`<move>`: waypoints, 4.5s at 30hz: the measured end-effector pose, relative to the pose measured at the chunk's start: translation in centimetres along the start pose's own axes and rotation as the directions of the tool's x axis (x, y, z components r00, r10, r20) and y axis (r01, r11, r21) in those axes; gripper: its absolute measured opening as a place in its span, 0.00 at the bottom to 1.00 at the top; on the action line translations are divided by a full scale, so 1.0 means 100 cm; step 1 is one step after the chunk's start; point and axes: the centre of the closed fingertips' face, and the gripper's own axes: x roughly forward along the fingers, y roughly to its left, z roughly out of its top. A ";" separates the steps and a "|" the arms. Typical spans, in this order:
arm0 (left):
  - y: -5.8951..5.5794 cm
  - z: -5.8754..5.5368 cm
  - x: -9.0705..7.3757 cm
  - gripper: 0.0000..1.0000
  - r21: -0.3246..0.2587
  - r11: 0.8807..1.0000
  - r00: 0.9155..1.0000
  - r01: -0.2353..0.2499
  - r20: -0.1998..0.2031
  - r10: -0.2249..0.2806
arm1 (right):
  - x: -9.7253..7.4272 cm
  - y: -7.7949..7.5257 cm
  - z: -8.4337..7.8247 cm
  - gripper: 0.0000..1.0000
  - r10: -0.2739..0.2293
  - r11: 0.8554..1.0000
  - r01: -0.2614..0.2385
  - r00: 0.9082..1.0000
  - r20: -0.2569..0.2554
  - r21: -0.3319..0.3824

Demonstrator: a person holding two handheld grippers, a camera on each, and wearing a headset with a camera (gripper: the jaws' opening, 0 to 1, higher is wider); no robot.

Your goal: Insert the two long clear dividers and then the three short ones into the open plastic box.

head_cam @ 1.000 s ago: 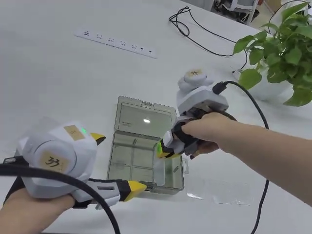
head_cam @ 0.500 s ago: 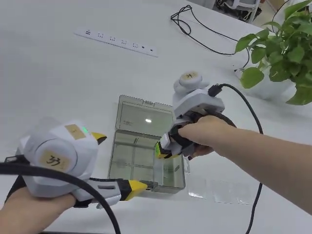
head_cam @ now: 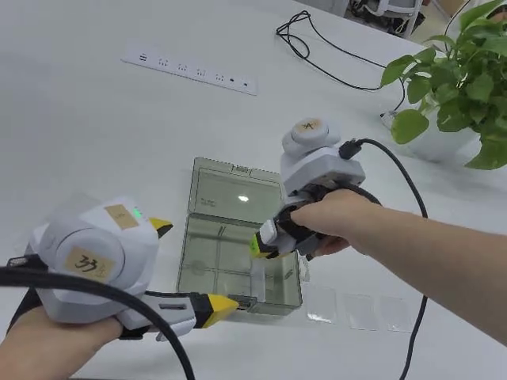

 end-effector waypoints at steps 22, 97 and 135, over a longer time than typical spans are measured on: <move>-0.002 0.001 -0.002 0.81 -0.001 1.000 1.000 -0.005 -0.003 0.005 | 0.003 0.008 0.018 0.72 0.117 0.993 -0.114 0.978 0.173 -0.030; 0.055 -0.020 -0.055 0.79 -0.100 0.971 0.972 -0.216 -0.115 0.205 | -0.073 -0.013 -0.044 1.00 0.359 0.841 0.056 0.688 0.631 -0.539; 0.144 -0.095 -0.093 0.41 -0.018 0.918 0.725 -0.396 -0.620 0.301 | -0.074 -0.020 -0.064 0.98 0.356 0.876 0.014 0.657 0.665 -0.482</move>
